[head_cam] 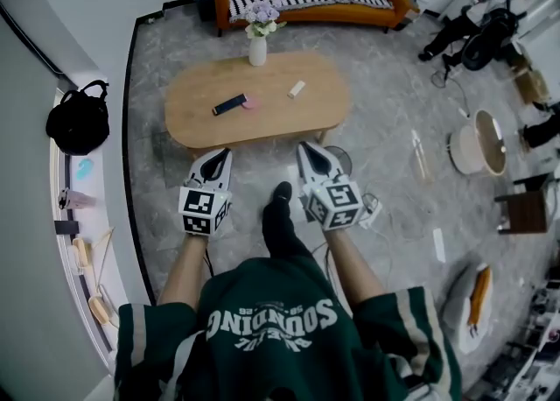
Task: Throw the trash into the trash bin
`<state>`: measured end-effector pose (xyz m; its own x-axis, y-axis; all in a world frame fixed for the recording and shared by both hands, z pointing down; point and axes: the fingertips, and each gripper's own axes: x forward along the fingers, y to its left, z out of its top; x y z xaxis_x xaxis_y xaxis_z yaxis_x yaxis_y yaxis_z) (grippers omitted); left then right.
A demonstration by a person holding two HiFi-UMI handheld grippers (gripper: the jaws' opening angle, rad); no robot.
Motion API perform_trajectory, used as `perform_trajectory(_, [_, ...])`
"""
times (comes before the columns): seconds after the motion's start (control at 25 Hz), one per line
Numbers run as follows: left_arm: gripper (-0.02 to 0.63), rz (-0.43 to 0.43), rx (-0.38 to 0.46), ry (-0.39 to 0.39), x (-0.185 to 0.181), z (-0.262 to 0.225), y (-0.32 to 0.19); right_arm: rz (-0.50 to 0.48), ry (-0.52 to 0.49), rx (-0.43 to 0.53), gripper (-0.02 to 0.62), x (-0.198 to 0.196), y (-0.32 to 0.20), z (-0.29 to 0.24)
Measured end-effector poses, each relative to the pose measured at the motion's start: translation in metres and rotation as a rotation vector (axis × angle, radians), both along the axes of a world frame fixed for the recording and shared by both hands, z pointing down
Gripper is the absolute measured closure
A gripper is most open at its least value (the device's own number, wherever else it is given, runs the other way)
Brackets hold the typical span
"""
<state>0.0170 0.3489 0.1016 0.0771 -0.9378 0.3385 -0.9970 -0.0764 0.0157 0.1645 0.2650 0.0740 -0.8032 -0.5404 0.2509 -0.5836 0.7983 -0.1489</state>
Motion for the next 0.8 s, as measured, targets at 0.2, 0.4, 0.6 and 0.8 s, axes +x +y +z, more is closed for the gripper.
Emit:
perform_trajectory(0.2, [0.606, -0.025, -0.027, -0.016, -0.027, 0.008, -0.074, -0.056, -0.016, -0.037, 0.594, -0.037, -0.072, 0.015])
perform_trajectory(0.4, [0.606, -0.064, -0.068, -0.02, -0.052, 0.021, -0.144, -0.083, 0.003, -0.081, 0.594, -0.066, -0.155, 0.034])
perform_trajectory(0.6, [0.606, -0.121, -0.094, 0.003, -0.073, 0.029, -0.209, -0.153, 0.029, -0.11, 0.594, -0.093, -0.218, 0.044])
perform_trajectory(0.8, [0.606, -0.177, -0.109, 0.035, -0.096, 0.049, -0.244, -0.254, 0.119, -0.142, 0.594, -0.123, -0.247, 0.069])
